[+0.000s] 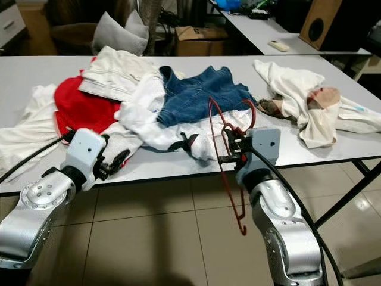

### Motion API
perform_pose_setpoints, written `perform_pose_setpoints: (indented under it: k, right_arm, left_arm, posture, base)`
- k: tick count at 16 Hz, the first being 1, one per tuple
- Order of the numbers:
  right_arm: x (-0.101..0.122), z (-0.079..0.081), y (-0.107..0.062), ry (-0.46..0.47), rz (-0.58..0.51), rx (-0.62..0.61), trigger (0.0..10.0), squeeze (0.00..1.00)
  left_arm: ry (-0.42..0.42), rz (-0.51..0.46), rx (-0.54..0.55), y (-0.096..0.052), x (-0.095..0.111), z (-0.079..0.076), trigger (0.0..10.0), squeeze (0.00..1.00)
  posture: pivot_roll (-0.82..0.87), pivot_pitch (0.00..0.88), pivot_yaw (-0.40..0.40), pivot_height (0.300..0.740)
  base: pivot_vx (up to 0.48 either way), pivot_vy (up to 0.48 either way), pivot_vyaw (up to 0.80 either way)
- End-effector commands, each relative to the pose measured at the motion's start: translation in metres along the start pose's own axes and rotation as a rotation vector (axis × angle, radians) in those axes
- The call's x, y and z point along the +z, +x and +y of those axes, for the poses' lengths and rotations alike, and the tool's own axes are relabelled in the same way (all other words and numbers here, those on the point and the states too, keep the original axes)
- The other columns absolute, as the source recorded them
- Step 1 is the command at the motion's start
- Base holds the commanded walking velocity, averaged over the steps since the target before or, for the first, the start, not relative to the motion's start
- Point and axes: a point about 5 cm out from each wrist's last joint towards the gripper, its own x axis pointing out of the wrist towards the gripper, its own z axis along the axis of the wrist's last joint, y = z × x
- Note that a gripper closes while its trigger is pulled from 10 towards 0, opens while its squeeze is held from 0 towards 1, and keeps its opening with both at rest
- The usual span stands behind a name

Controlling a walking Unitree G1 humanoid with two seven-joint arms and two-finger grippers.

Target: Hang hanger

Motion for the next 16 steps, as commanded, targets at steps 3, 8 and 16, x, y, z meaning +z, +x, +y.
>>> perform_pose_setpoints:
  k: [3,8,16]
  right_arm:
    - [0.002,-0.003,-0.002,-0.014,-0.001,-0.013,10.0,0.0]
    - [0.001,0.0,-0.001,-0.033,-0.003,-0.003,10.0,0.0]
    - [-0.001,0.003,-0.001,-0.044,-0.013,0.0,10.0,0.0]
  left_arm:
    - [0.021,0.041,-0.036,0.0,-0.009,-0.001,10.0,0.37]
    - [0.252,0.105,0.032,0.014,-0.021,0.011,10.0,0.0]
    - [0.363,0.115,0.157,0.025,-0.031,0.031,0.0,0.0]
  posture:
    - [-0.12,0.0,-0.03,0.74]
    - [-0.12,0.0,-0.015,0.74]
    - [-0.12,0.0,-0.004,0.74]
  base:
    - [0.0,0.0,0.0]
    - [0.0,0.0,0.0]
    - [0.0,0.0,0.0]
